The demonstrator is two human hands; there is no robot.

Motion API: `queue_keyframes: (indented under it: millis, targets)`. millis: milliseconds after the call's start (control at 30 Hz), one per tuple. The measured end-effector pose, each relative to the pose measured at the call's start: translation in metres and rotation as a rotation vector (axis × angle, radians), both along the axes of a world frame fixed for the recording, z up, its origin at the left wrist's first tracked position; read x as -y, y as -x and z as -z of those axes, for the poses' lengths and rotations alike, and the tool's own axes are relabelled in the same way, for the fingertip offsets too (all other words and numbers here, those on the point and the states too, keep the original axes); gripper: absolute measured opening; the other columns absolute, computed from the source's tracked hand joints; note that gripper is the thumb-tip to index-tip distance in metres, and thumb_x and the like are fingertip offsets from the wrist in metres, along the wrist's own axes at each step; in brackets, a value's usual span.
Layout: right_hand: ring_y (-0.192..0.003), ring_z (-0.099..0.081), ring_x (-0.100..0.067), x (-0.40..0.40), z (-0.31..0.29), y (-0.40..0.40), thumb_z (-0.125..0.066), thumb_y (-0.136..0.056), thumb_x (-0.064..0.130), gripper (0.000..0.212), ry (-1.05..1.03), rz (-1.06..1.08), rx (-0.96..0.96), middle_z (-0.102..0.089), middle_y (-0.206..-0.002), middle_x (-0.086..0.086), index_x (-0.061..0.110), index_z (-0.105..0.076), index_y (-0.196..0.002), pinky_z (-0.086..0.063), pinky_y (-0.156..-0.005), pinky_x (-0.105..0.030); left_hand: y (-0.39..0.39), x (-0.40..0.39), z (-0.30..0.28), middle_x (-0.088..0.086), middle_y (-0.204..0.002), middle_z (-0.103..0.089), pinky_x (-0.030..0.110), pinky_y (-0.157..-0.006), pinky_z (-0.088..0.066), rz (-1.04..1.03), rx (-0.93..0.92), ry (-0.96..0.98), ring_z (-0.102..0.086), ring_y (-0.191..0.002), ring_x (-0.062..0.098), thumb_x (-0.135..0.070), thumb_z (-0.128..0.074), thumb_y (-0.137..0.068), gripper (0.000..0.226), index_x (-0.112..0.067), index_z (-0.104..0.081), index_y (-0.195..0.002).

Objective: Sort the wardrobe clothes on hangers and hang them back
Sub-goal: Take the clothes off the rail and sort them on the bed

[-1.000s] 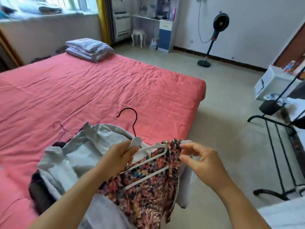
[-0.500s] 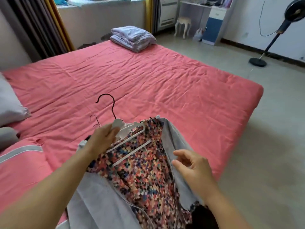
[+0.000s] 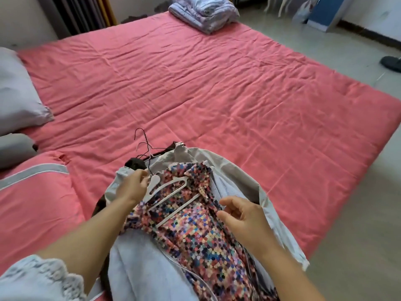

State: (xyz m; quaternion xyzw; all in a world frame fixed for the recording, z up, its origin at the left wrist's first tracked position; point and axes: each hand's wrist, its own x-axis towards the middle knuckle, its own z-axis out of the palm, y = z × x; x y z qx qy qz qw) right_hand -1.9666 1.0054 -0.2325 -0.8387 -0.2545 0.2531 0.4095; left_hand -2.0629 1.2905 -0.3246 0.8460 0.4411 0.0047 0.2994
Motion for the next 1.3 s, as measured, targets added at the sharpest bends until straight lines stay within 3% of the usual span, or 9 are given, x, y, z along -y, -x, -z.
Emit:
queue_keyframes:
  millis: [200,500,700,867,1100,1200,1300]
  targets:
    - [-0.071,-0.061,-0.011,-0.004,0.0,0.003,-0.071,-0.082,0.019,0.017,0.015,0.021,-0.039,-0.066,-0.076,0.002,0.021,-0.069,-0.099,-0.052,-0.069,-0.024,-0.002,0.024,-0.014,0.004,-0.1,-0.068,0.038,-0.08,-0.052,0.068,0.075,0.021,-0.061,-0.086,0.018,-0.024,-0.056,-0.093,0.014,-0.015,-0.063,-0.102]
    - [-0.065,-0.055,-0.001,0.041,-0.034,0.027,-0.071,-0.081,0.016,0.017,-0.032,0.146,0.003,-0.063,-0.072,0.007,0.023,-0.069,-0.096,-0.048,-0.067,-0.019,0.019,0.13,-0.101,-0.005,-0.096,-0.065,0.036,-0.077,-0.054,0.466,0.128,0.09,-0.061,-0.084,0.01,-0.038,-0.052,-0.094,0.027,-0.019,-0.061,-0.111]
    - [-0.065,-0.059,-0.001,0.126,-0.067,0.075,-0.072,-0.08,0.014,0.022,-0.074,0.301,0.056,-0.068,-0.074,0.007,0.034,-0.065,-0.088,-0.046,-0.063,-0.013,0.042,0.212,-0.155,-0.009,-0.104,-0.066,0.031,-0.082,-0.052,0.746,0.088,-0.078,-0.061,-0.093,0.009,-0.045,-0.047,-0.095,0.034,-0.024,-0.057,-0.12]
    - [-0.065,-0.059,0.0,0.222,-0.096,0.138,-0.073,-0.079,0.012,0.017,-0.134,0.479,0.083,-0.07,-0.074,0.006,0.026,-0.071,-0.088,-0.044,-0.063,-0.009,0.068,0.3,-0.187,-0.013,-0.101,-0.063,0.023,-0.071,-0.042,0.944,0.137,-0.159,-0.058,-0.092,0.008,-0.043,-0.044,-0.096,0.031,-0.026,-0.055,-0.12]
    - [-0.062,-0.057,-0.001,0.35,-0.137,0.248,-0.073,-0.08,0.011,0.02,-0.219,0.772,0.165,-0.068,-0.071,0.001,0.029,-0.068,-0.086,-0.045,-0.063,-0.012,0.12,0.438,-0.231,-0.014,-0.109,-0.063,0.024,-0.076,-0.045,1.261,0.216,-0.205,-0.059,-0.098,0.009,-0.043,-0.044,-0.095,0.029,-0.032,-0.055,-0.12]
    - [-0.068,-0.061,-0.004,0.401,-0.148,0.3,-0.073,-0.079,0.012,0.019,-0.255,0.932,0.205,-0.068,-0.073,0.004,0.028,-0.071,-0.089,-0.047,-0.067,-0.012,0.145,0.498,-0.251,-0.019,-0.093,-0.062,0.02,-0.071,-0.038,1.395,0.312,-0.159,-0.06,-0.093,0.005,-0.045,-0.047,-0.093,0.027,-0.034,-0.057,-0.115]
    - [-0.071,-0.062,-0.006,0.456,-0.164,0.351,-0.073,-0.079,0.013,0.02,-0.231,1.098,0.325,-0.068,-0.076,0.009,0.028,-0.07,-0.09,-0.046,-0.066,-0.01,0.172,0.565,-0.272,-0.026,-0.079,-0.053,0.02,-0.074,-0.044,1.555,0.429,-0.088,-0.059,-0.084,0.001,-0.052,-0.044,-0.089,0.031,-0.036,-0.057,-0.113]
